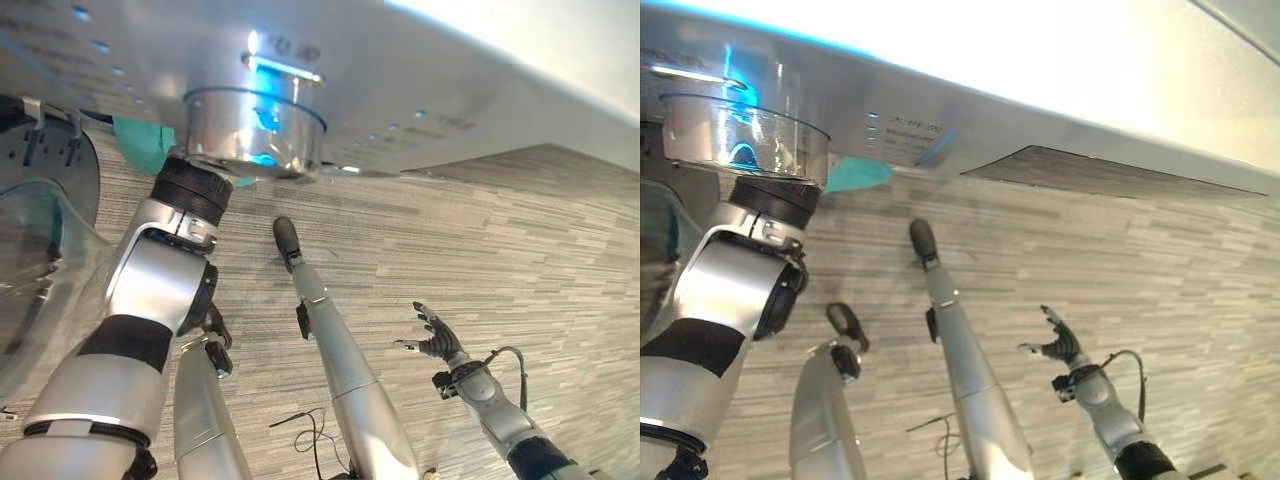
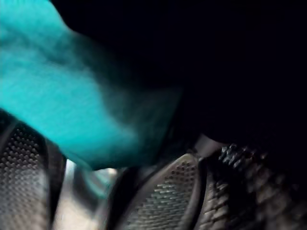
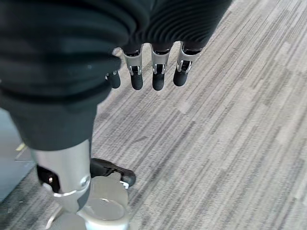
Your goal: Grab the laundry basket,head to the washer,open it,put in the laundry and shut it.
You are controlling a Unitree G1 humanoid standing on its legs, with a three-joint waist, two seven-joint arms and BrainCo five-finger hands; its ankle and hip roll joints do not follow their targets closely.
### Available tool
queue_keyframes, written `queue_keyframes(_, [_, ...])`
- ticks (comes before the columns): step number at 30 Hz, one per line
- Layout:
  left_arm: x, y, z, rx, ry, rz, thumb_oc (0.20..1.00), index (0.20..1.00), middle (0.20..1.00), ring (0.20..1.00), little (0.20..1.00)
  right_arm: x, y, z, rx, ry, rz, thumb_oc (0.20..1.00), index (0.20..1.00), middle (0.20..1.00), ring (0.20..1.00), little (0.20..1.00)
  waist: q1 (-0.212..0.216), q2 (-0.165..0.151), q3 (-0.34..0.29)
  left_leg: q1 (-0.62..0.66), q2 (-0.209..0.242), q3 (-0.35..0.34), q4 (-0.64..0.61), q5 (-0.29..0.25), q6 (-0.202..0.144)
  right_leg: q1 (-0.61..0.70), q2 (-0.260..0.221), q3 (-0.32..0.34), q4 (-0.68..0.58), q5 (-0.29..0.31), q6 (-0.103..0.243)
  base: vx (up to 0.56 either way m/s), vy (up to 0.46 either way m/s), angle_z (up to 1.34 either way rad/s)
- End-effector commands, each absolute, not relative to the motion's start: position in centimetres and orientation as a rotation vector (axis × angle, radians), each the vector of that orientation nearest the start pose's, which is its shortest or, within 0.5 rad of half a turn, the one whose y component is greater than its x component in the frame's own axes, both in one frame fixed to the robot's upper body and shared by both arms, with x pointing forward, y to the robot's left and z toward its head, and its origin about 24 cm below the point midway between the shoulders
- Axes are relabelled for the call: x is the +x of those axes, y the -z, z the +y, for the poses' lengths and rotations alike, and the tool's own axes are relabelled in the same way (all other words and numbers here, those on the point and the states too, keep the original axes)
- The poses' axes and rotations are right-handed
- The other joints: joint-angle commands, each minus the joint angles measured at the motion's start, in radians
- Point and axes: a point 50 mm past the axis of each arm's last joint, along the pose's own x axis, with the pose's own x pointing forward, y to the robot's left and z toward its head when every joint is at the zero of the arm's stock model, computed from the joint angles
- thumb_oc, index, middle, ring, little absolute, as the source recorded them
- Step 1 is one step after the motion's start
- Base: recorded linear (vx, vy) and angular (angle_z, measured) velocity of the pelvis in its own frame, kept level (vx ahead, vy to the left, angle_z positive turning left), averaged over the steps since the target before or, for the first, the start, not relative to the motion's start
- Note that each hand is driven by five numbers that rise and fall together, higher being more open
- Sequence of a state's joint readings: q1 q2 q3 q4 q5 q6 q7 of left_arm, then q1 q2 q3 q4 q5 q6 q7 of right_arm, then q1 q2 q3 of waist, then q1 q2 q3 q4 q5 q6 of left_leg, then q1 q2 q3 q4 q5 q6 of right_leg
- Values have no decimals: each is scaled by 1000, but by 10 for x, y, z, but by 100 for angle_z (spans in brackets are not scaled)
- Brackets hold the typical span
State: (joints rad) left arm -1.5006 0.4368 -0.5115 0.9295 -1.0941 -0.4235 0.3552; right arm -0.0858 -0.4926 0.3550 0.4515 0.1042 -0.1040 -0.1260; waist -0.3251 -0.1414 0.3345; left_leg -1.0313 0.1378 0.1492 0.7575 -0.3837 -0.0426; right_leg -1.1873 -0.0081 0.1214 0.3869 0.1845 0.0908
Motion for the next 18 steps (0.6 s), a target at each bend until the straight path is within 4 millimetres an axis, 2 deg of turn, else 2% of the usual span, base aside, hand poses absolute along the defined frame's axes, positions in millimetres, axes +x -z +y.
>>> queue_keyframes(1, [356,-476,97,366,80,-869,1000,1000,1000,1000,1000,229,24,-271,-561,-16,394,1000,1000,1000,1000,1000,-22,107,-44,37,-16,-29,-72,42,83,72,55,-110,-44,-138,5,-16,45,4])
queue_keyframes(2, [355,-477,97,371,79,-871,1000,1000,1000,1000,1000,230,24,-270,-559,-17,391,1000,1000,1000,1000,1000,-23,104,-42,36,-16,-30,-71,42,83,72,55,-111,-43,-139,5,-11,51,8])
queue_keyframes(4, [365,-471,110,758,-52,-791,1000,1000,1000,1000,1000,232,25,-275,-570,-16,411,1000,1000,1000,1000,1000,-17,112,-41,36,-16,-28,-69,47,82,73,48,-113,-37,-141,1,-14,27,18])
queue_keyframes(5, [365,-471,110,759,-52,-792,1000,1000,1000,1000,1000,232,25,-275,-570,-16,410,1000,1000,1000,1000,1000,-17,112,-40,37,-16,-28,-69,47,82,74,48,-113,-37,-141,1,-14,32,19])
queue_keyframes(6, [376,-458,121,1022,-152,-690,1000,1000,1000,1000,1000,235,23,-278,-588,-24,410,1000,1000,1000,1000,1000,-21,112,-43,38,-12,-27,-67,48,80,73,46,-114,-32,-143,-2,-12,33,12])
queue_keyframes(7, [382,-450,122,1191,-165,-622,1000,1000,1000,1000,1000,238,21,-279,-592,-25,407,1000,1000,1000,1000,1000,-22,112,-44,38,-11,-25,-68,49,79,72,46,-115,-30,-142,-3,-8,79,5])
queue_keyframes(8, [385,-433,101,1514,-67,-602,1000,1000,1000,1000,1000,237,15,-289,-634,-21,413,1000,1000,1000,1000,1000,-24,120,-45,40,-5,-22,-66,40,79,71,46,-115,-25,-144,-2,-8,64,1])
queue_keyframes(9, [382,-431,88,1583,-23,-640,1000,1000,1000,1000,1000,234,16,-292,-645,-19,428,1000,1000,1000,1000,1000,-21,123,-47,36,-5,-22,-65,41,80,68,43,-115,-27,-142,-3,-4,52,0])
queue_keyframes(10, [382,-431,88,1584,-23,-640,1000,1000,1000,1000,1000,234,16,-292,-644,-20,428,1000,1000,1000,1000,1000,-21,123,-48,35,-5,-23,-64,40,80,67,44,-116,-27,-142,-3,0,0,0])
queue_keyframes(11, [378,-430,77,1631,9,-687,1000,1000,1000,1000,1000,233,15,-294,-649,-20,432,1000,1000,1000,1000,1000,-17,127,-48,32,-4,-24,-62,40,80,65,42,-116,-25,-144,-4,0,0,0])
queue_keyframes(13, [362,-434,52,1671,34,-863,1000,1000,1000,1000,1000,228,20,-300,-642,-4,457,1000,1000,1000,1000,1000,4,140,-48,17,-6,-34,-53,46,78,62,36,-120,-21,-148,-5,0,0,0])
queue_keyframes(15, [357,-437,47,1689,17,-907,1000,1000,1000,1000,1000,228,21,-299,-635,0,460,1000,1000,1000,1000,1000,9,144,-47,15,-6,-37,-54,49,76,62,34,-123,-21,-148,-5,0,0,0])
queue_keyframes(16, [345,-442,36,1686,20,-1007,1000,1000,1000,1000,1000,226,26,-298,-627,3,475,1000,1000,1000,1000,1000,20,148,-41,15,-10,-41,-60,55,73,63,30,-127,-22,-152,-6,-11,-14,5])
queue_keyframes(17, [345,-442,37,1686,19,-1007,1000,1000,1000,1000,1000,227,26,-298,-628,2,474,1000,1000,1000,1000,1000,20,149,-40,15,-10,-41,-60,55,73,64,30,-128,-22,-152,-6,-22,-11,9])
queue_keyframes(18, [332,-444,29,1645,54,-1096,1000,1000,1000,1000,1000,224,32,-296,-616,3,492,1000,1000,1000,1000,1000,35,152,-36,15,-12,-43,-62,60,72,68,26,-131,-22,-155,-7,-17,3,9])
